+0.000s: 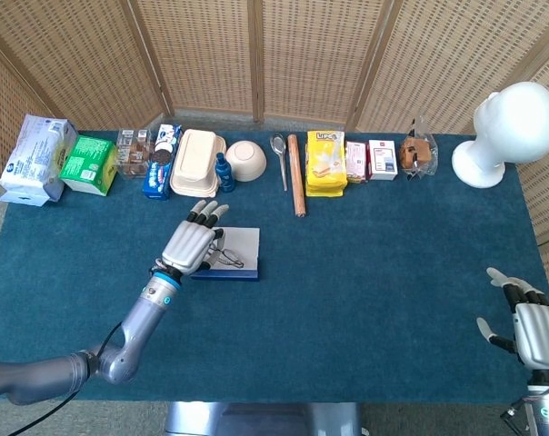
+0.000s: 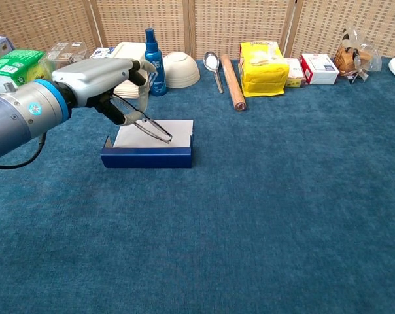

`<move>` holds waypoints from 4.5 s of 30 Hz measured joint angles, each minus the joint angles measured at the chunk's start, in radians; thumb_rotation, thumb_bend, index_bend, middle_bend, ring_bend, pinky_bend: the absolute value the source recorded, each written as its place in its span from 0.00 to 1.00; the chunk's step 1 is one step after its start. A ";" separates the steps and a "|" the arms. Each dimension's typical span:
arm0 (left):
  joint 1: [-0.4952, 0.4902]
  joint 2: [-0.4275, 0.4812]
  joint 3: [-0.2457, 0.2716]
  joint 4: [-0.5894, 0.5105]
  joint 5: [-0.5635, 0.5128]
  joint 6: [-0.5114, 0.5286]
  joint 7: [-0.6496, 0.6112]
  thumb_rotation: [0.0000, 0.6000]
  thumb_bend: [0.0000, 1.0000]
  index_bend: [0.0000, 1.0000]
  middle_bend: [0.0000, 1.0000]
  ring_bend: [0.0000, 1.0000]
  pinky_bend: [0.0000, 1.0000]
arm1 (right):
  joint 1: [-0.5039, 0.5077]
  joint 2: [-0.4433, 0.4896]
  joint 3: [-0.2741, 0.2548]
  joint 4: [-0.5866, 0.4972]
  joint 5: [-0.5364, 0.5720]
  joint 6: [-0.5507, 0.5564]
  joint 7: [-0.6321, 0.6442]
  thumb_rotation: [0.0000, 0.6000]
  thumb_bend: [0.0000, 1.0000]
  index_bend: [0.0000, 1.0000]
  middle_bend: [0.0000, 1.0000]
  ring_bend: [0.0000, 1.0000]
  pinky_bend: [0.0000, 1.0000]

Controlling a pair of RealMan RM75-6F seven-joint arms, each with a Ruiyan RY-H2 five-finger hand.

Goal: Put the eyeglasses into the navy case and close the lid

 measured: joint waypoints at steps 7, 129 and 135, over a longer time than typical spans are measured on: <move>-0.009 -0.029 0.042 0.039 0.015 -0.033 0.010 1.00 0.46 0.54 0.06 0.00 0.00 | -0.002 0.004 0.001 -0.008 -0.001 0.001 -0.005 1.00 0.27 0.17 0.31 0.23 0.29; 0.053 0.174 0.173 0.011 0.279 0.001 -0.014 0.60 0.32 0.02 0.00 0.00 0.03 | -0.010 0.002 0.003 -0.059 -0.030 0.037 -0.048 1.00 0.27 0.17 0.32 0.26 0.30; 0.054 0.129 0.187 0.067 0.293 0.002 0.022 0.61 0.32 0.02 0.00 0.00 0.03 | -0.017 0.007 0.004 -0.066 -0.032 0.048 -0.045 1.00 0.27 0.17 0.32 0.26 0.30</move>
